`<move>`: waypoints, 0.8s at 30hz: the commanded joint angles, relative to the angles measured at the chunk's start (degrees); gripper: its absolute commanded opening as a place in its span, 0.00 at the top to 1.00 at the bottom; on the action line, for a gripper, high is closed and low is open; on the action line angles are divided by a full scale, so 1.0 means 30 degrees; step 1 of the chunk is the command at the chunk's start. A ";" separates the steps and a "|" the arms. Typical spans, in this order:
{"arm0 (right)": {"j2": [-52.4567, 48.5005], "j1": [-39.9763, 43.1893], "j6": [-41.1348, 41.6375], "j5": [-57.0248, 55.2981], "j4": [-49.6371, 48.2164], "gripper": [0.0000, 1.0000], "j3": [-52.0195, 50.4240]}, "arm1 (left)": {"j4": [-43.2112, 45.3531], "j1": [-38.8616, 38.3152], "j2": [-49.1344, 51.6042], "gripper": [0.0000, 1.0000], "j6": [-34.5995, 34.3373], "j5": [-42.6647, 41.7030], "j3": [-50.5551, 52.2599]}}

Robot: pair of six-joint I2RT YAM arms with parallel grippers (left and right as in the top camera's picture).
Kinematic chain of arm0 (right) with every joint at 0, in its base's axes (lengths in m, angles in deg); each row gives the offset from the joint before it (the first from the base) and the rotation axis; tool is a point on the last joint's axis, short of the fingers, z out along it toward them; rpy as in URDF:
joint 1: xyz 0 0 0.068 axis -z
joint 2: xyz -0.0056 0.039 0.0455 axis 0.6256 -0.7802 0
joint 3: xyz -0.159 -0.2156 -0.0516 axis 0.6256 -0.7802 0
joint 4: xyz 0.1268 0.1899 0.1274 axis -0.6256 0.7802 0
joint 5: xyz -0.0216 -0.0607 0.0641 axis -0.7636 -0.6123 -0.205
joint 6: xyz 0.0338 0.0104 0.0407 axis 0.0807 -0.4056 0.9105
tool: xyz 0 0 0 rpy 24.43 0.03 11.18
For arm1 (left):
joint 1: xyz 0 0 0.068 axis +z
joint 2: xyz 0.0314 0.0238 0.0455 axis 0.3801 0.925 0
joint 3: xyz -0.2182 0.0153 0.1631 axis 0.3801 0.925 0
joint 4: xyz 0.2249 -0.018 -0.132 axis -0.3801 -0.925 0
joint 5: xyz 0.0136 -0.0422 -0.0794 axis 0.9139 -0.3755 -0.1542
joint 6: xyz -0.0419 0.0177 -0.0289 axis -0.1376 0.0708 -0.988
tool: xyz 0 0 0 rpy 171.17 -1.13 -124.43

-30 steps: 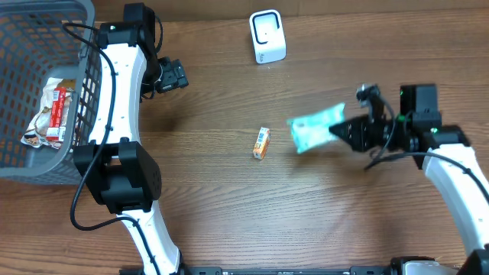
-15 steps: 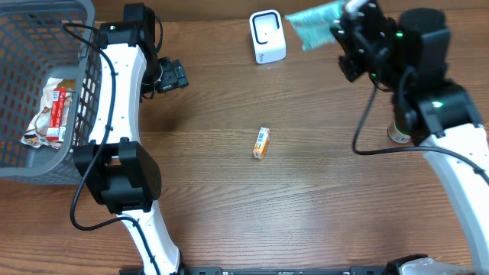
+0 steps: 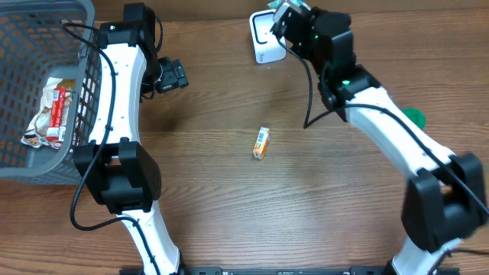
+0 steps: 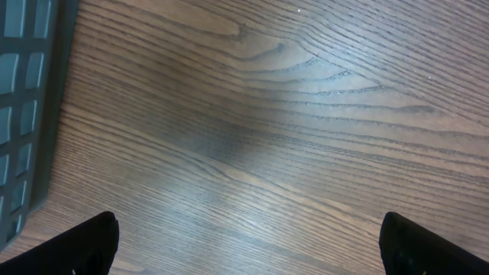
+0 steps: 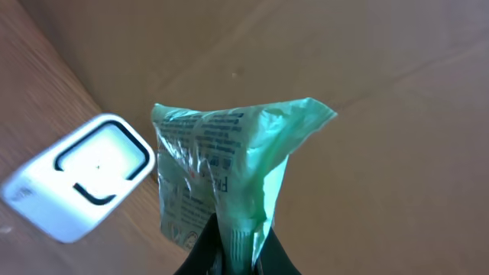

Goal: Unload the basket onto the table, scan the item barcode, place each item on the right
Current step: 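Lift the wipes pack with the right gripper and carry it to the scanner, then hold the wipes pack barcode facing the white scanner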

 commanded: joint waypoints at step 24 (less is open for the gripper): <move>-0.7570 -0.1231 -0.8983 -0.2776 -0.9814 0.96 0.0284 | 0.0007 -0.0029 -0.0036 0.00 0.0357 -0.0168 0.0124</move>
